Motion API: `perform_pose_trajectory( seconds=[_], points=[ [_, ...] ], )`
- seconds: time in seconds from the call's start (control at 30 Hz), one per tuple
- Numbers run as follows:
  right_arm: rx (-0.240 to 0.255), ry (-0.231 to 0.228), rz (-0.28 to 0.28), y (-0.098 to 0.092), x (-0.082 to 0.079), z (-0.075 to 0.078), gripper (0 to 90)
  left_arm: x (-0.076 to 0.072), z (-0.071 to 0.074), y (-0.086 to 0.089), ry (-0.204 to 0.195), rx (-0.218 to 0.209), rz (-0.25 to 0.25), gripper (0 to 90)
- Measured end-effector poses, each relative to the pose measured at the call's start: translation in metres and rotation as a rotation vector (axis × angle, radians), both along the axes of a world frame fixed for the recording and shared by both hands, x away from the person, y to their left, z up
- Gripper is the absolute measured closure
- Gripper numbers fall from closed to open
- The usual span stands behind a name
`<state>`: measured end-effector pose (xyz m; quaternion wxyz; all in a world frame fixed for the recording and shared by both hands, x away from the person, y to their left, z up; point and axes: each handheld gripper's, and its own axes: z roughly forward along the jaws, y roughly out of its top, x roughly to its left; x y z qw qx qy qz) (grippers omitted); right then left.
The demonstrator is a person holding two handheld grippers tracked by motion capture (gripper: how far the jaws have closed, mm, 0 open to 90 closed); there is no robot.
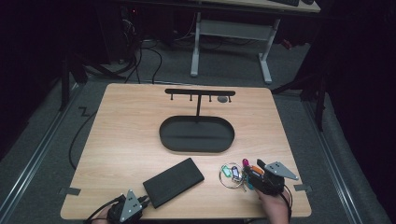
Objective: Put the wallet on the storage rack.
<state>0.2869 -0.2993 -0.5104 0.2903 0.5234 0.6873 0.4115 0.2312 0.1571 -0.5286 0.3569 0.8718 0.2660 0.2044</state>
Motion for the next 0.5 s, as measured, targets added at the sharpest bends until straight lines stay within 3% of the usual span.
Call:
perform_pose_trajectory(
  seconds=[0.07,0.17,0.33,0.5],
  points=[
    [-0.005,-0.001,0.009,0.002,0.002,0.000,40.7,-0.004,0.001,-0.002,-0.024,0.025,-0.022,77.8],
    [-0.004,-0.002,0.013,0.005,0.005,0.000,40.6,-0.007,0.004,0.001,-0.040,0.019,-0.016,74.3],
    [0.007,0.000,0.024,0.008,0.010,0.000,40.5,-0.007,0.010,0.016,-0.040,-0.044,0.049,65.1],
    [0.005,0.002,0.042,0.014,0.015,0.000,40.2,-0.006,0.013,0.022,-0.046,-0.082,0.064,54.1]
  ],
)
